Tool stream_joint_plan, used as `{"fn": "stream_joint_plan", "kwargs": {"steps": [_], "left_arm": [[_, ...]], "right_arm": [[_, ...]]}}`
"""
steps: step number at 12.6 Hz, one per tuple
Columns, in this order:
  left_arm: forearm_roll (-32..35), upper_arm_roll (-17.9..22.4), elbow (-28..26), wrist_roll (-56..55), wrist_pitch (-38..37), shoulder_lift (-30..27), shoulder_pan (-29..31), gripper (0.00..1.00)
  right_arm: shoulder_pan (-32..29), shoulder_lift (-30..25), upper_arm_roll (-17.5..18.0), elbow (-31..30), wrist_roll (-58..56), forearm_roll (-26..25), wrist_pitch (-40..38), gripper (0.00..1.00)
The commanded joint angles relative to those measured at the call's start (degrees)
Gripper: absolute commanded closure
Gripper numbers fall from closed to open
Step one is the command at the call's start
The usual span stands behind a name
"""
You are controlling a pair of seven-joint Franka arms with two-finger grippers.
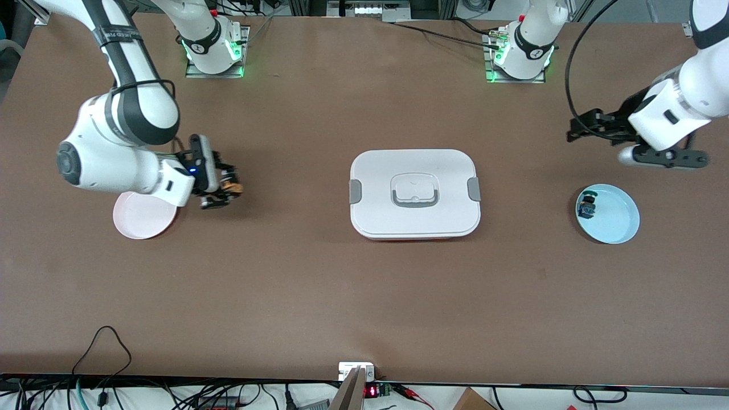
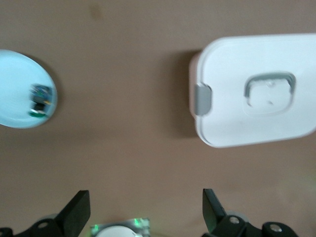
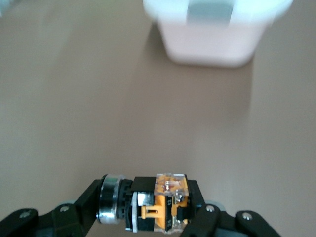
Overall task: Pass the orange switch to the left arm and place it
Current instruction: 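Lift the switch with the right gripper while the left gripper reaches inward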
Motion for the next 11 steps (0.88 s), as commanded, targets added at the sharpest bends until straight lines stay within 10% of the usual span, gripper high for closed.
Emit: {"fn": "stream_joint_plan", "kwargs": {"steps": [1,11], "left_arm": [[-7.2,0.3,0.8,0.4,-3.3,3.0,-0.4,0.00],[-51.6,-1.9,-9.5,9.9,16.9,5.5,-1.0,0.00]], "right_arm": [[1.9,0.5,2.1,0.5,1.5,14.3,2.6,1.00],[7.2,6.7,11.1,4.0,-13.0,63.7,11.9,1.00]]}}
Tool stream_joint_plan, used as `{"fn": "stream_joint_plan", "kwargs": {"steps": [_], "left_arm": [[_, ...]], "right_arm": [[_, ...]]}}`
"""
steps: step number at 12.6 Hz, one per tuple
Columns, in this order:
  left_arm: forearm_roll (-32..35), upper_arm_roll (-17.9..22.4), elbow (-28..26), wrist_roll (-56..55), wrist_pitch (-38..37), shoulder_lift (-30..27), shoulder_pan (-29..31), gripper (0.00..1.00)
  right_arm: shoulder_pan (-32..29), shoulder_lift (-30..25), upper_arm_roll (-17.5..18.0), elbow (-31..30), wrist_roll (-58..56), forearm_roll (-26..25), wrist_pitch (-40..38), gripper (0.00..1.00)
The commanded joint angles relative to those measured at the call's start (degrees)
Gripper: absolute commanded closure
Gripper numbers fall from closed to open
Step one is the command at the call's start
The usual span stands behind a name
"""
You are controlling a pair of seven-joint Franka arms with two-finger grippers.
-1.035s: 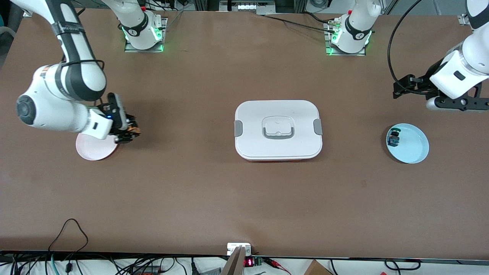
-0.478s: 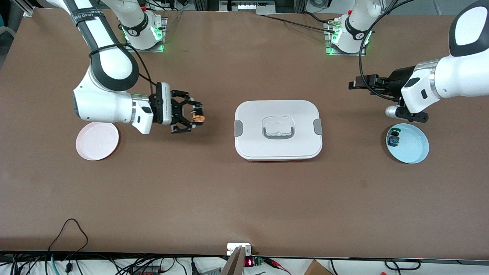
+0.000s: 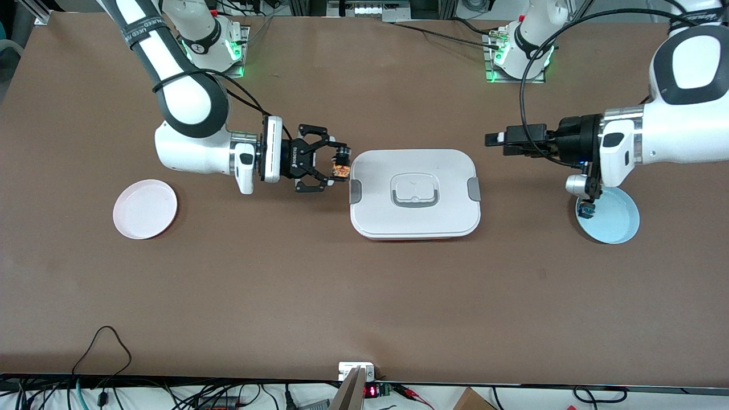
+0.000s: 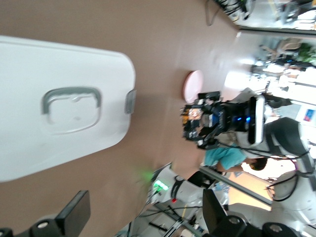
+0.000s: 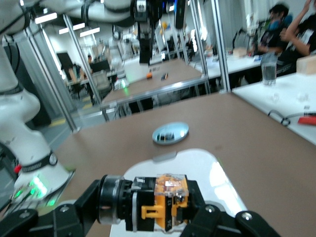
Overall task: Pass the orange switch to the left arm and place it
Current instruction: 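Carry the switch over the box toward the left gripper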
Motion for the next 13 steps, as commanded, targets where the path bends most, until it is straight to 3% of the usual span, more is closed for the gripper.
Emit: {"fn": "stream_joint_plan", "kwargs": {"steps": [1,3,5,8,10,13], "left_arm": [[-14.0,-0.6,-9.0,8.9,6.0,-0.4,-0.4,0.00],[-29.0,-5.2,-14.6,14.1,12.8,-0.3,-1.1,0.00],[-31.2,-8.9,-15.4,15.4,17.4,0.4,-1.1,0.00],[-37.8,-11.9,-15.3,21.7,17.8,3.7,-1.9,0.00],[-42.2,-12.3,-14.9,22.1,17.8,4.0,-2.1,0.00],[-42.3,-12.9,-14.8,22.2,17.7,3.7,-2.1,0.04]], "right_arm": [[2.3,3.5,0.3,4.2,-6.6,9.7,0.4,1.00],[3.7,3.8,0.3,4.5,-7.4,13.6,0.4,1.00],[5.5,4.0,0.3,5.6,-7.6,18.2,0.4,1.00],[8.6,4.2,0.1,8.2,-7.8,23.6,1.5,1.00],[9.6,4.4,0.1,9.2,-7.8,24.0,4.0,1.00],[9.8,4.4,0.1,9.5,-7.8,24.0,4.3,1.00]]}}
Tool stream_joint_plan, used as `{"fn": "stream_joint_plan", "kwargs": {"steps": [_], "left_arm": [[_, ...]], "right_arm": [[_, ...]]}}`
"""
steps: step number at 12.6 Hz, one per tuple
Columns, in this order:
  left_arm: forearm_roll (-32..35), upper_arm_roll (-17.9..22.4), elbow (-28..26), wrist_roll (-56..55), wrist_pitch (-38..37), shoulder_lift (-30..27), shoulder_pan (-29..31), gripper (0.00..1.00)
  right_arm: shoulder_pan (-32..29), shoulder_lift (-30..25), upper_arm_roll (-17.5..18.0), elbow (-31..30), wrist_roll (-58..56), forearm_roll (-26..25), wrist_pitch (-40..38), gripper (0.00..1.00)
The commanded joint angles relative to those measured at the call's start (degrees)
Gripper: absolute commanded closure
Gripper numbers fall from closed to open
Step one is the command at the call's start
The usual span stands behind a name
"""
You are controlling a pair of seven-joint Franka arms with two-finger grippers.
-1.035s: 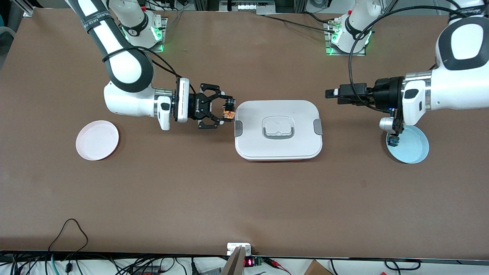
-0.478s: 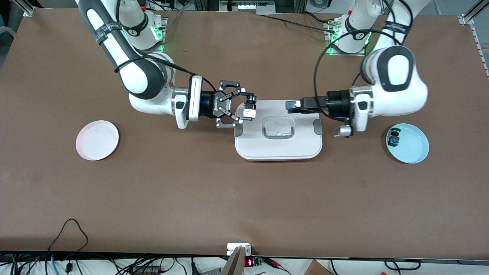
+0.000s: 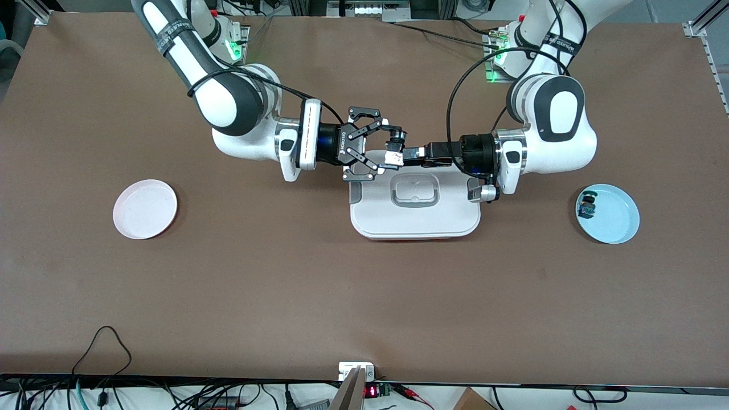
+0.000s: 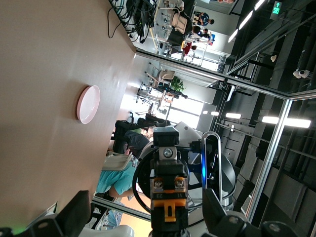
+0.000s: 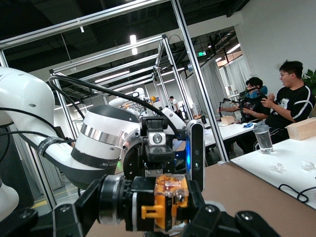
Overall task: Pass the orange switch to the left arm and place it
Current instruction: 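Carry the switch over the box toward the left gripper, then grasp the switch with the left gripper while the right gripper opens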
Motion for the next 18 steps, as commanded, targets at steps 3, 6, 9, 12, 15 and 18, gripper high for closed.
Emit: {"fn": "stream_joint_plan", "kwargs": {"steps": [3,6,9,12,15,18], "left_arm": [[-1.8,-1.6,0.5,1.4,0.1,-0.4,-0.2,0.19],[-1.7,-1.8,0.5,1.4,-0.1,-0.6,-0.1,0.62],[-1.7,-1.8,0.6,1.4,-0.1,-0.7,0.0,0.74],[-1.7,-1.8,0.8,2.7,-0.3,-0.7,0.4,0.83],[-0.9,-1.6,1.0,2.9,-0.3,-0.8,0.7,0.84],[6.4,-0.9,2.1,2.8,-0.3,-0.9,1.6,0.86]], "right_arm": [[0.4,0.8,0.1,1.4,-1.3,1.5,0.9,1.00],[0.4,0.8,0.1,1.4,-1.2,1.4,0.9,1.00],[0.4,0.8,0.1,1.4,-0.9,1.6,0.9,0.98],[0.2,0.8,-0.5,1.6,-0.1,1.1,0.6,0.01],[0.2,0.7,-3.3,3.2,0.3,-1.4,0.2,0.00],[-1.7,-0.6,-7.3,4.9,10.2,-14.7,-4.9,0.00]]}}
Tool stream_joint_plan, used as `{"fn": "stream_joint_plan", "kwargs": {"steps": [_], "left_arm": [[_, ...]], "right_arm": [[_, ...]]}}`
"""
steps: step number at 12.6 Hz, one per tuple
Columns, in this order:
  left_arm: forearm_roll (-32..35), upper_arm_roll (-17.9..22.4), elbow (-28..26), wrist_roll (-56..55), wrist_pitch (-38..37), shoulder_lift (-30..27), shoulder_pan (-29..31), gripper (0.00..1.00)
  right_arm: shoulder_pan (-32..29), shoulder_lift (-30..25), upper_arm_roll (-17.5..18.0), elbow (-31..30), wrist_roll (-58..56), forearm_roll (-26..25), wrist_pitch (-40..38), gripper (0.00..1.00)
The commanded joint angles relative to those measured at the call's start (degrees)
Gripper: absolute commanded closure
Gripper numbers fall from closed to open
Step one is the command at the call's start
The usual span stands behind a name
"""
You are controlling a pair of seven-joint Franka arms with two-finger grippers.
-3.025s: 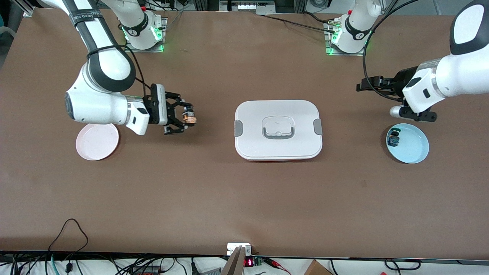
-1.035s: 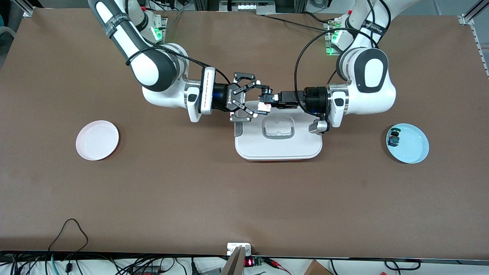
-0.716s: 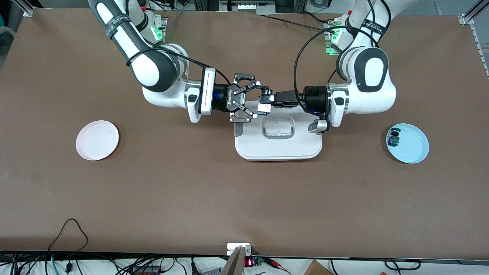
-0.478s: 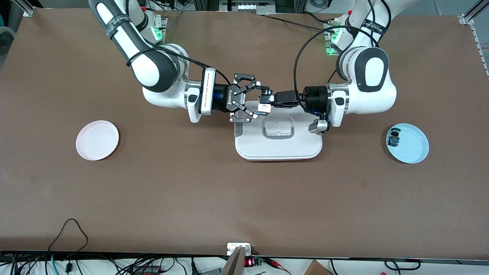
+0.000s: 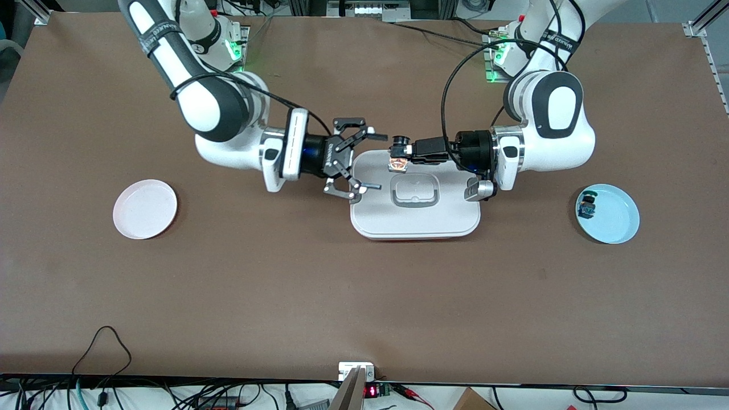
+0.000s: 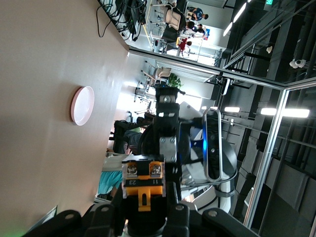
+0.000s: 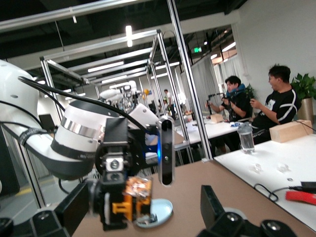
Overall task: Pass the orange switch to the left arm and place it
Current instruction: 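Grasp the switch with the left gripper while the right gripper opens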
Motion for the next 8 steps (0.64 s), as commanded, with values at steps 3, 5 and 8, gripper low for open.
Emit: {"fn": "stream_joint_plan", "kwargs": {"steps": [3,5,8], "left_arm": [[22.7,-0.1,4.0,0.6,-0.8,-0.7,5.3,0.86],[32.9,-0.1,5.3,0.5,-0.9,-0.7,6.8,0.86],[47.3,-0.1,5.7,0.6,-1.0,-0.7,8.4,0.86]], "right_arm": [[-5.0,-2.1,-8.4,2.1,12.8,-20.3,-18.3,0.00],[-6.5,-4.6,-11.8,2.1,15.4,-26.0,-24.4,0.00],[-7.7,-8.4,-18.6,1.7,25.4,-38.1,-35.8,0.00]]}}
